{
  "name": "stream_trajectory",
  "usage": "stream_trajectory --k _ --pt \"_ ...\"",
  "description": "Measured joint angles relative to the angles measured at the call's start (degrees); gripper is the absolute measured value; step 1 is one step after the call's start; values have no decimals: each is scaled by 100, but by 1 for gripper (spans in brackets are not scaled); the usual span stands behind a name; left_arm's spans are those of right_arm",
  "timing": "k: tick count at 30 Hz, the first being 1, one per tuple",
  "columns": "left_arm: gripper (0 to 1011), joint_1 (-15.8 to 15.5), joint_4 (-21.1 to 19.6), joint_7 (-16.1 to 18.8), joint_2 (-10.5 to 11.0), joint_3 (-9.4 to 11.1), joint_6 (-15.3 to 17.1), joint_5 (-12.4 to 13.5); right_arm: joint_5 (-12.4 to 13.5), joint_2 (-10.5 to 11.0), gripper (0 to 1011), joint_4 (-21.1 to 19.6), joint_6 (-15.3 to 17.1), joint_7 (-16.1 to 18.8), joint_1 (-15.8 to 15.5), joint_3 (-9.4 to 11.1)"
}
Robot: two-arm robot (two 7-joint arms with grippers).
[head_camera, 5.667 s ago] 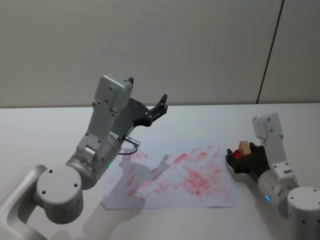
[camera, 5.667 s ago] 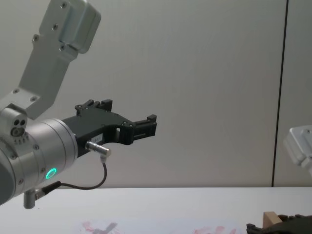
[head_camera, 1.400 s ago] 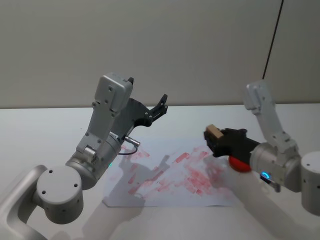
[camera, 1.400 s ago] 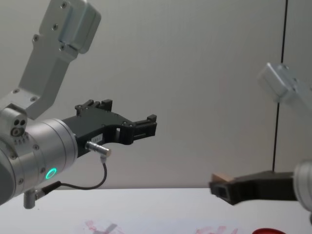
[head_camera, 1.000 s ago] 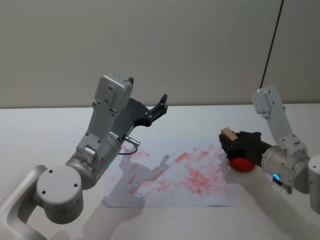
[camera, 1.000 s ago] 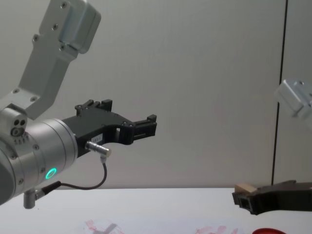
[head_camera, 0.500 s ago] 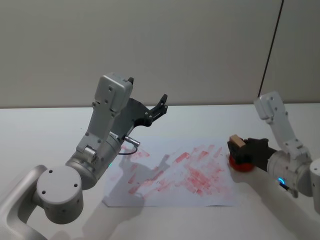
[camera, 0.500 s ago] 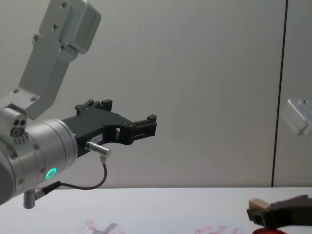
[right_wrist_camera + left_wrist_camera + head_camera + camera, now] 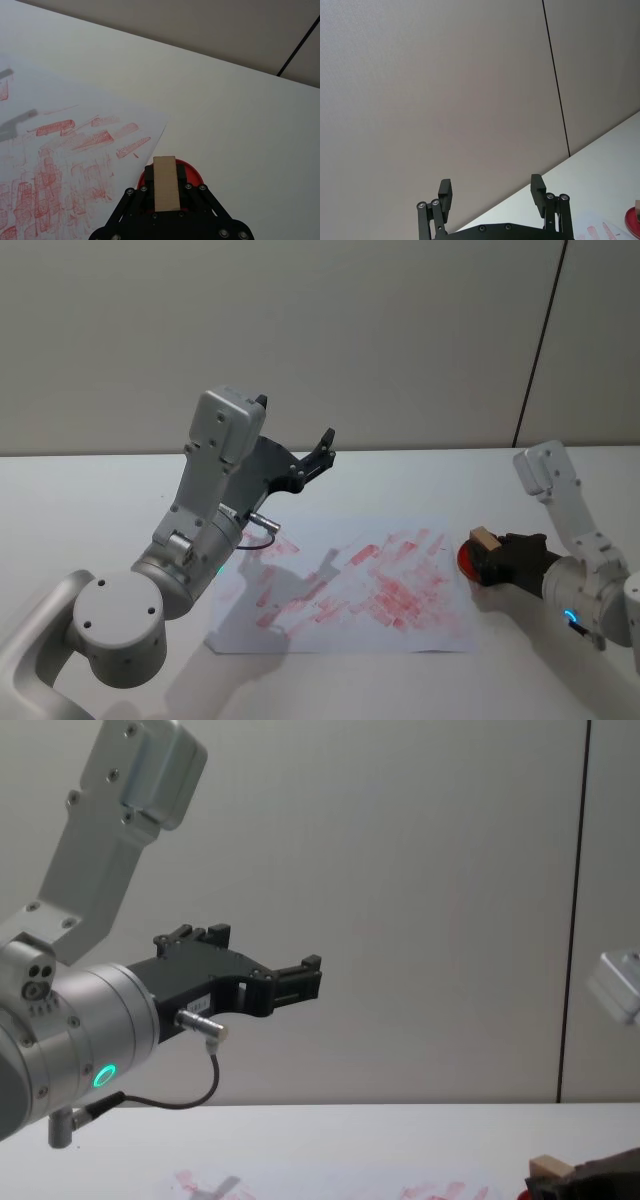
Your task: Use the one hand to pick up the stamp and affix it onto the A4 paper.
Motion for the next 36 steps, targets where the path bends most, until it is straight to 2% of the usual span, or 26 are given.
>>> stream_trajectory --k 4,8,9,11,12,14,15,26,27,31,36 --pt "1001 0 0 0 0 0 0 0 -7 10 220 3 19 -13 -16 3" --pt "1001 0 0 0 0 0 0 0 -10 14 275 4 28 -19 -24 5" --pt "1001 0 0 0 0 0 0 0 -11 16 332 4 31 -21 -26 6" --pt "1001 0 0 0 0 0 0 0 -12 17 373 4 33 -23 -29 7" --pt "1001 0 0 0 0 0 0 0 -12 19 435 4 35 -25 -31 7" --pt "1001 0 0 0 0 0 0 0 -13 20 477 4 38 -26 -33 7" --pt "1001 0 0 0 0 0 0 0 -14 20 538 4 39 -26 -35 8" --pt "1001 0 0 0 0 0 0 0 -20 26 842 4 49 -34 -42 7" --pt "1001 0 0 0 0 0 0 0 -20 27 901 4 49 -34 -43 7" --pt "1001 0 0 0 0 0 0 0 -20 27 994 4 23 -34 -45 7" --pt "1001 0 0 0 0 0 0 0 6 27 1003 -27 -112 -42 -57 15"
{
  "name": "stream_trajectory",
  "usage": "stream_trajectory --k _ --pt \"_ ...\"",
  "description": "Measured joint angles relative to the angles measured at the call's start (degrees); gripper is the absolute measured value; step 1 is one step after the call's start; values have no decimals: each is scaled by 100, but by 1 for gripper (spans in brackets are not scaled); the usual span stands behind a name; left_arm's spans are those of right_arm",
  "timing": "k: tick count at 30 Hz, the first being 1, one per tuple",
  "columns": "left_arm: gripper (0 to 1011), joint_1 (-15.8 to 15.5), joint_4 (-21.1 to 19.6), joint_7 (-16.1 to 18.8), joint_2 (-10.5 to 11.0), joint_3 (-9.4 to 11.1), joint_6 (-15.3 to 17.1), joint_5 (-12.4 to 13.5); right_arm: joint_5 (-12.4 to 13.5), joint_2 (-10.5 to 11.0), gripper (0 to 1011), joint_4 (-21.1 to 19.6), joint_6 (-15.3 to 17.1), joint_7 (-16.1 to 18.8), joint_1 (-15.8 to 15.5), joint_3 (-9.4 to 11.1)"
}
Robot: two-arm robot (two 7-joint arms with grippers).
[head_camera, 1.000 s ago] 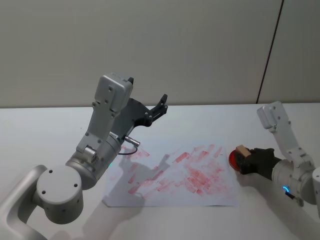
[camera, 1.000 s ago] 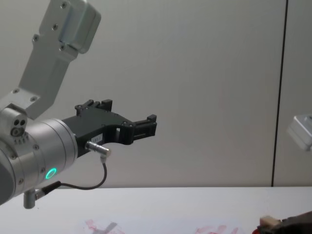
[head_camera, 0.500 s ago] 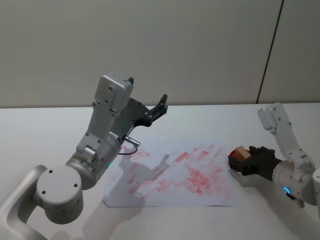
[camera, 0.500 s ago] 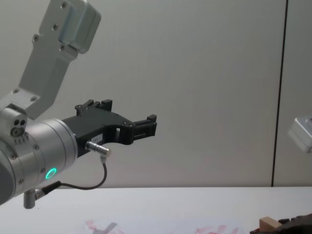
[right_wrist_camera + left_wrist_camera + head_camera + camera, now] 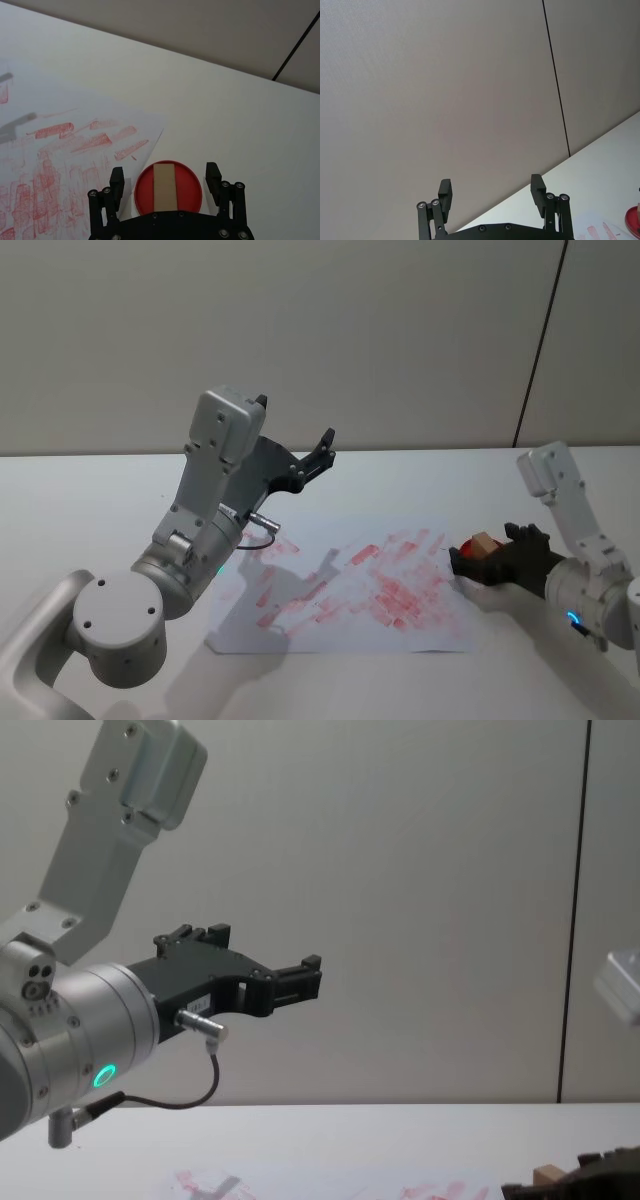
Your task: Use the one hand to pick up the stamp and affix it onto the A4 paper.
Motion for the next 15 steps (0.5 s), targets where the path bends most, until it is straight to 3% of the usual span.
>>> stream_trajectory --k 15 --pt "1001 0 0 0 0 0 0 0 162 3 1003 -179 -585 -83 -43 40"
